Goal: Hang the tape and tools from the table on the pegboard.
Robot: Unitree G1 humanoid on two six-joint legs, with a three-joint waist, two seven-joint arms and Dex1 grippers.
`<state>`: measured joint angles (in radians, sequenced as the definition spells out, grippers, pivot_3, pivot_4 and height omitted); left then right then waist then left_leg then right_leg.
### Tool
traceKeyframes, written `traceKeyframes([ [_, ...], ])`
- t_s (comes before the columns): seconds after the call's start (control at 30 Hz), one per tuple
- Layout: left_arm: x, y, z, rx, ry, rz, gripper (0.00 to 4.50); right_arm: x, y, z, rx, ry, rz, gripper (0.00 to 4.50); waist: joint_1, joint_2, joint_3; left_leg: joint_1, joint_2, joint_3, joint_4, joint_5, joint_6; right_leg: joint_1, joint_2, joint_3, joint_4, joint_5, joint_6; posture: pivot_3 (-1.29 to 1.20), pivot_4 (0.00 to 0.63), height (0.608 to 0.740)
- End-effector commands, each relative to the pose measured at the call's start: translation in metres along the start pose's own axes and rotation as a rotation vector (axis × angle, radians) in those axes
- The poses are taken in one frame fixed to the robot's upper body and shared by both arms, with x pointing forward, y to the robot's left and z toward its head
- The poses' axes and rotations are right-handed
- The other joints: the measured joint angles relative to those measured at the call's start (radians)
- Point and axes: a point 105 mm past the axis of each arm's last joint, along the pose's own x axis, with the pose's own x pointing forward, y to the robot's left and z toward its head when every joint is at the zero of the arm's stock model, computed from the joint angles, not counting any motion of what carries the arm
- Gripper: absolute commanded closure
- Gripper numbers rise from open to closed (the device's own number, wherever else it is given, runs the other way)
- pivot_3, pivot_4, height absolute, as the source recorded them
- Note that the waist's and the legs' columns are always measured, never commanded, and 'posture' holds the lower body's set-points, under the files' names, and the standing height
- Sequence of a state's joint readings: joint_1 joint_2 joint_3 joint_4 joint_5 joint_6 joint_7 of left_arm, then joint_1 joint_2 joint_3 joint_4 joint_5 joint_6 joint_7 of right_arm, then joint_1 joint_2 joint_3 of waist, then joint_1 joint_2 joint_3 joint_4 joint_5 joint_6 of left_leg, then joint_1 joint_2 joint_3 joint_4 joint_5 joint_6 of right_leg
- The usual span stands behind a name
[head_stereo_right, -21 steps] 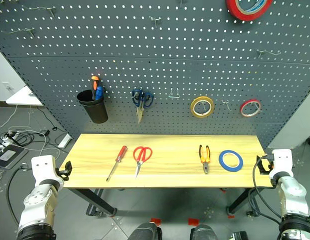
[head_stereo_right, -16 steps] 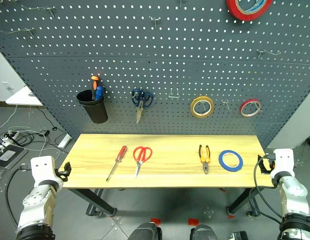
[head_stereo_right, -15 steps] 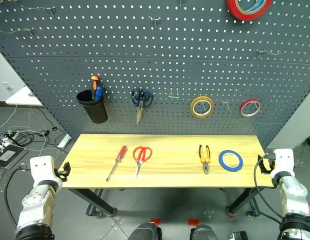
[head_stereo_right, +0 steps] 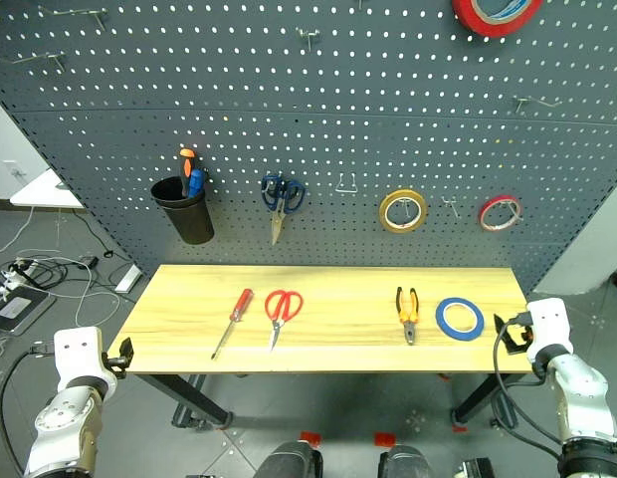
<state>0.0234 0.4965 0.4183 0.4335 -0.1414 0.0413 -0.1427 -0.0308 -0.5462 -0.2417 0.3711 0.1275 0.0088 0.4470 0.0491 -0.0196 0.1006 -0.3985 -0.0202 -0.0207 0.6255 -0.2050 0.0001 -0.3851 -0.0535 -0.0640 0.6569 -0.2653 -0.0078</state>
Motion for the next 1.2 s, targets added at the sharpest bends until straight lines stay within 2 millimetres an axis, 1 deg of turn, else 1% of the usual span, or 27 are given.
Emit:
traceKeyframes([
  [0.03, -0.004, -0.022, 0.024, 0.094, -0.076, -0.083, 1.31, -0.006, 0.034, 0.026, -0.127, -0.03, 0.169, 0.0, -0.001, 0.001, 0.02, -0.001, 0.001, 0.0, 0.0, -0.003, -0.005, 0.0, -0.001, 0.0, 0.0, 0.0, 0.0, 0.03, 0.167, 0.74],
  [0.07, -0.006, -0.03, 0.029, 0.121, -0.092, -0.117, 1.31, -0.009, 0.042, 0.029, -0.139, -0.027, 0.195, 0.0, -0.002, 0.002, 0.037, -0.001, 0.001, 0.0, 0.0, -0.003, -0.005, 0.0, -0.001, 0.0, 0.0, 0.0, 0.0, 0.03, 0.182, 0.74],
  [0.1, -0.008, -0.039, 0.034, 0.143, -0.11, -0.154, 1.31, -0.01, 0.047, 0.031, -0.142, -0.018, 0.211, 0.0, -0.002, 0.002, 0.046, -0.001, 0.001, 0.0, 0.0, -0.003, -0.006, -0.001, -0.001, 0.0, 0.0, 0.0, 0.0, 0.02, 0.197, 0.74],
  [0.13, -0.011, -0.051, 0.042, 0.161, -0.136, -0.206, 1.31, -0.011, 0.051, 0.034, -0.14, -0.012, 0.226, 0.0, -0.002, 0.002, 0.061, -0.002, 0.001, 0.001, 0.0, -0.003, -0.006, -0.001, -0.001, 0.0, 0.0, 0.0, 0.0, 0.02, 0.221, 0.74],
  [0.17, -0.014, -0.068, 0.052, 0.179, -0.163, -0.278, 1.31, -0.011, 0.056, 0.038, -0.134, -0.004, 0.243, 0.0, -0.002, 0.002, 0.077, -0.003, 0.002, 0.001, 0.001, -0.003, -0.005, -0.003, -0.001, 0.0, 0.0, 0.0, 0.0, 0.02, 0.233, 0.74],
  [0.23, -0.025, -0.101, 0.074, 0.242, -0.236, -0.426, 1.31, -0.01, 0.063, 0.043, -0.131, 0.029, 0.277, 0.0, -0.002, 0.0, 0.105, -0.006, 0.002, 0.002, 0.001, -0.003, -0.004, -0.004, -0.001, -0.001, 0.0, 0.0, 0.0, 0.01, 0.275, 0.74],
  [0.3, -0.035, -0.131, 0.095, 0.255, -0.291, -0.558, 1.31, -0.008, 0.067, 0.05, -0.131, 0.041, 0.3, 0.0, -0.002, 0.0, 0.126, -0.009, 0.002, 0.002, 0.001, 0.0, 0.0, -0.006, -0.002, -0.001, -0.001, 0.0, 0.0, 0.01, 0.303, 0.74],
  [0.33, -0.041, -0.146, 0.106, 0.275, -0.325, -0.625, 1.31, -0.006, 0.069, 0.054, -0.137, 0.042, 0.315, 0.0, -0.003, 0.0, 0.134, -0.014, 0.003, 0.002, 0.001, 0.0, 0.001, -0.011, -0.001, -0.002, -0.001, 0.0, 0.0, 0.01, 0.317, 0.74],
  [0.37, -0.046, -0.156, 0.114, 0.294, -0.348, -0.674, 1.31, -0.004, 0.07, 0.057, -0.143, 0.043, 0.324, 0.0, -0.004, -0.001, 0.144, -0.017, 0.003, 0.002, 0.002, 0.0, 0.001, -0.015, -0.001, -0.002, -0.001, 0.0, 0.0, 0.01, 0.329, 0.74],
  [0.4, -0.05, -0.169, 0.122, 0.325, -0.373, -0.731, 1.31, -0.001, 0.07, 0.06, -0.151, 0.05, 0.333, 0.0, -0.007, 0.0, 0.155, -0.022, 0.003, 0.003, 0.002, 0.0, 0.001, -0.02, -0.001, -0.002, 0.0, 0.001, 0.0, 0.0, 0.336, 0.74],
  [0.43, -0.055, -0.178, 0.127, 0.353, -0.388, -0.78, 1.31, 0.001, 0.07, 0.06, -0.15, 0.061, 0.34, 0.0, -0.01, 0.0, 0.163, -0.024, 0.003, 0.004, 0.002, 0.0, 0.001, -0.021, -0.001, -0.002, 0.0, 0.006, 0.003, 0.0, 0.336, 0.74],
  [0.5, -0.066, -0.199, 0.136, 0.357, -0.403, -0.92, 1.31, 0.009, 0.068, 0.063, -0.157, 0.08, 0.345, 0.0, -0.02, 0.0, 0.174, -0.025, 0.003, 0.004, 0.002, -0.001, 0.003, -0.022, -0.001, -0.002, 0.0, 0.007, 0.002, 0.0, 0.356, 0.74],
  [0.57, -0.076, -0.211, 0.145, 0.335, -0.413, -1.036, 1.31, 0.016, 0.067, 0.066, -0.168, 0.094, 0.35, 0.0, -0.028, -0.001, 0.193, -0.025, 0.003, 0.005, 0.003, -0.003, 0.006, -0.021, -0.001, -0.002, 0.0, 0.006, 0.003, 0.0, 0.374, 0.74],
  [0.67, -0.092, -0.235, 0.154, 0.39, -0.461, -1.207, 1.31, 0.033, 0.062, 0.071, -0.188, 0.125, 0.348, 0.0, -0.038, -0.004, 0.22, -0.027, 0.003, 0.006, 0.003, -0.004, 0.007, -0.023, -0.001, -0.002, 0.0, 0.006, 0.004, 0.0, 0.388, 0.74],
  [0.73, -0.1, -0.248, 0.16, 0.379, -0.471, -1.294, 1.31, 0.044, 0.06, 0.074, -0.201, 0.147, 0.356, 0.0, -0.044, -0.006, 0.232, -0.029, 0.002, 0.006, 0.004, -0.004, 0.008, -0.025, -0.001, -0.002, 0.0, 0.006, 0.004, -0.01, 0.395, 0.74],
  [0.83, -0.11, -0.26, 0.164, 0.396, -0.495, -1.372, 1.31, 0.058, 0.056, 0.075, -0.229, 0.184, 0.356, 0.0, -0.05, -0.006, 0.244, -0.031, 0.002, 0.006, 0.005, -0.004, 0.008, -0.026, -0.001, -0.003, 0.001, 0.006, 0.005, -0.01, 0.4, 0.74],
  [0.9, -0.117, -0.267, 0.164, 0.42, -0.511, -1.416, 1.31, 0.067, 0.05, 0.073, -0.258, 0.22, 0.352, 0.0, -0.051, -0.006, 0.251, -0.031, 0.001, 0.006, 0.005, -0.004, 0.008, -0.026, -0.001, -0.003, 0.001, 0.005, 0.006, 0.0, 0.4, 0.74],
  [1.0, -0.125, -0.273, 0.162, 0.463, -0.533, -1.463, 1.31, 0.075, 0.047, 0.066, -0.269, 0.267, 0.374, 0.0, -0.051, -0.007, 0.259, -0.031, 0.001, 0.005, 0.005, -0.004, 0.008, -0.026, -0.001, -0.004, 0.001, 0.005, 0.006, 0.01, 0.4, 0.74],
  [1.1, -0.135, -0.28, 0.159, 0.505, -0.562, -1.513, 1.27, 0.081, 0.041, 0.059, -0.299, 0.336, 0.392, 0.56, -0.052, -0.007, 0.261, -0.031, 0.001, 0.005, 0.005, -0.004, 0.007, -0.026, -0.001, -0.004, 0.001, 0.005, 0.007, 0.02, 0.399, 0.74],
  [1.2, -0.144, -0.286, 0.161, 0.507, -0.59, -1.548, 1.27, 0.082, 0.04, 0.056, -0.309, 0.387, 0.416, 1.54, -0.051, -0.008, 0.261, -0.031, 0.001, 0.005, 0.007, -0.004, 0.007, -0.025, -0.002, -0.004, 0.002, 0.005, 0.007, 0.02, 0.398, 0.74],
])
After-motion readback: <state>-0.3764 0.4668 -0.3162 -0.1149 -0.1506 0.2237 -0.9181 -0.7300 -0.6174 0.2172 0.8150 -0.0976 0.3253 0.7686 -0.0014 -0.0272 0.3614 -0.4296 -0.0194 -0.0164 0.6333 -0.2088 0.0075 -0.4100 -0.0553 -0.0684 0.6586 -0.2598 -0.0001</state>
